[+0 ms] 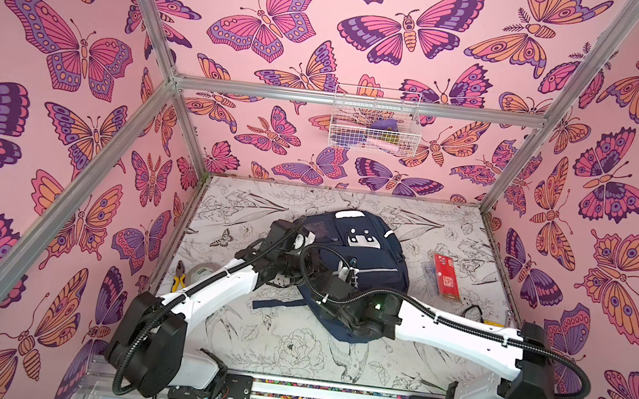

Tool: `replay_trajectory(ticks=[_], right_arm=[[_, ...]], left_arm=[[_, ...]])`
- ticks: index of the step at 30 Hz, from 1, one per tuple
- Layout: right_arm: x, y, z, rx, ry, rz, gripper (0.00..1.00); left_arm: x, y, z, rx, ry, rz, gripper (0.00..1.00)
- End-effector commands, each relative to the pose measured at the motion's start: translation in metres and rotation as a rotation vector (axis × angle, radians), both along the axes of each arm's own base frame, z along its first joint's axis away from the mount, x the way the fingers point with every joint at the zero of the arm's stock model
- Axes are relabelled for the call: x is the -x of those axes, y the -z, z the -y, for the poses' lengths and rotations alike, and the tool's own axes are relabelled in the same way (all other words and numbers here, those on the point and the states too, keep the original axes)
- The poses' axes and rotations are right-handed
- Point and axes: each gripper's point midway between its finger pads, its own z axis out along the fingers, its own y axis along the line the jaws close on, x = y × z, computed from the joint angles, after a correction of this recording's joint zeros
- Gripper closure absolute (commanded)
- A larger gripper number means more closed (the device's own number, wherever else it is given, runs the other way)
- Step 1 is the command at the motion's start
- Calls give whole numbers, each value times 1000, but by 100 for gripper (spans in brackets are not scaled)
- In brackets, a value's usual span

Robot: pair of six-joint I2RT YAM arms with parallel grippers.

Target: Pack the student bag

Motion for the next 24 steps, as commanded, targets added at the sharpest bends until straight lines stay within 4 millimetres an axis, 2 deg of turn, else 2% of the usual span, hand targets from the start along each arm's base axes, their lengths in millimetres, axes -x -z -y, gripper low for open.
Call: replay_trajectory(ticks=[1,7,10,15,21,22,24], right_arm=[[-3,7,17,69,126,21,57],[-3,24,30,200,192,18,53],[-8,18,47,322,269,48,49],[-20,15,33,366,226,76,45],[-30,28,29,391,222,67,44],[-32,27,29,392,222,70,43],[-36,29,30,396,219,70,44]], left_arm=[[-11,-32,13,148,26,96,100],[-13,-32,17,192,34,137,100],[-13,-32,17,199,36,152,100],[-14,-32,18,204,37,162,100],[-17,-28,19,222,40,186,100],[-4,-31,24,278,77,96,100],[-4,-31,24,283,75,96,100]])
